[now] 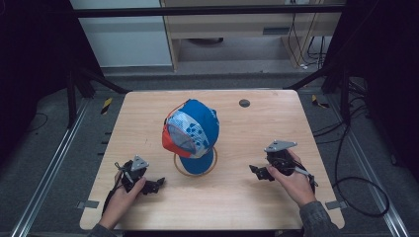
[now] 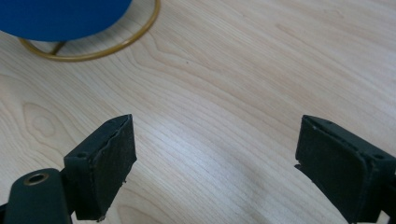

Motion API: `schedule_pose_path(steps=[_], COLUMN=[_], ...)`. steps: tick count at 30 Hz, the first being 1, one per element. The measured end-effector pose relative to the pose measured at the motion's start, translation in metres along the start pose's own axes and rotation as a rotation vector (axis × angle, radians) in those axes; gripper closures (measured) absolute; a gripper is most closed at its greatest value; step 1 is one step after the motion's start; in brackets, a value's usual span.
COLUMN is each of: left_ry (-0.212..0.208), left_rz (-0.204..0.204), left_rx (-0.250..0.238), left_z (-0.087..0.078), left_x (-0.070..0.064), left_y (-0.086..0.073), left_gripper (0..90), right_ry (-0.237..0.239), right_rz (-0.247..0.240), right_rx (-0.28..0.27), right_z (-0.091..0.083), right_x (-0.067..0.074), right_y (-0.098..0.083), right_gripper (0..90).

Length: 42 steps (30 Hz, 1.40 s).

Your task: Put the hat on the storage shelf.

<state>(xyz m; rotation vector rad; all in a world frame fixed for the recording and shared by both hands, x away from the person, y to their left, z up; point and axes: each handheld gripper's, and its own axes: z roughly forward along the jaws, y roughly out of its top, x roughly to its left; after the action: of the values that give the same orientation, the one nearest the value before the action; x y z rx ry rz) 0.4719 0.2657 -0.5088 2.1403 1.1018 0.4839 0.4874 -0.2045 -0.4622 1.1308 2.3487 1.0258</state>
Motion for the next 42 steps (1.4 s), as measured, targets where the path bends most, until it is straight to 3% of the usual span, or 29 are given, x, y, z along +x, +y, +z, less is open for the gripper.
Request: schedule_pose_path(steps=[21,42], left_ry=[0.0,0.001], left_rz=[0.0,0.002], left_rx=[0.0,0.0], left_z=[0.0,0.0], left_x=[0.0,0.0], left_y=[0.0,0.0], left_gripper=[0.0,0.0], right_ry=[-0.066,-0.104], right_rz=[0.089,0.118], right_rx=[0.058,0.013], right_z=[0.021,0.028], right_x=[-0.021,-0.021], right_y=[-0.032,-0.037], right_gripper=[11.4,8.3])
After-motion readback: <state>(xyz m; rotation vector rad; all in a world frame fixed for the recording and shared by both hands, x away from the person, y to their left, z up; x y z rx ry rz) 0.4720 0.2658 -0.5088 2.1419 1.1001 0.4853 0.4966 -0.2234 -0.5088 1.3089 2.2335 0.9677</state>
